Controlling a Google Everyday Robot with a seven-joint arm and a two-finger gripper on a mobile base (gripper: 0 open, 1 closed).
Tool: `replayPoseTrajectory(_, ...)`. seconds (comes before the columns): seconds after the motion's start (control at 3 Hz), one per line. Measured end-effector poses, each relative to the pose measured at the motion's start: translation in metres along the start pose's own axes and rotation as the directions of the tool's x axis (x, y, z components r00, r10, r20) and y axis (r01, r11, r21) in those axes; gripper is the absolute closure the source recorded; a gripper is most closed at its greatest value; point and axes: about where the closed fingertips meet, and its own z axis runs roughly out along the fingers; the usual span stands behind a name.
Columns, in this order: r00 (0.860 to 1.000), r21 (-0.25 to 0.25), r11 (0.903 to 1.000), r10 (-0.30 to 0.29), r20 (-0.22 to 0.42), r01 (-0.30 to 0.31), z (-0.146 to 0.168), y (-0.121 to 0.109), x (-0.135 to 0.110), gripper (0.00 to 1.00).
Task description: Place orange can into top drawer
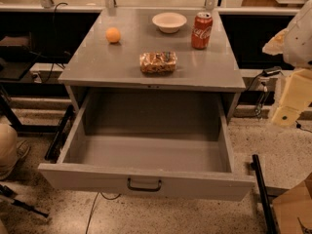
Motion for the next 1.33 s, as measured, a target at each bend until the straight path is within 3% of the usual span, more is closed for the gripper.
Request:
replayPoseTrajectory(0.33,1.000,0.000,1.0000,0.000,0.000,0.000,0.000,0.000,0.000,0.00)
replayPoseTrajectory(0.67,0.996,0.061,0.9949,-0.081,0.023,0.080,0.011,-0.034,-0.019,0.00)
replayPoseTrajectory(1.0,0.980,0.167,0.9696,-0.191,0.057,0.179,0.029,-0.090,-0.057,0.00)
replayPoseTrajectory(1.33,0.957,0.224,0.9403,-0.279,0.077,0.256,0.053,-0.144,-0.105,0.00)
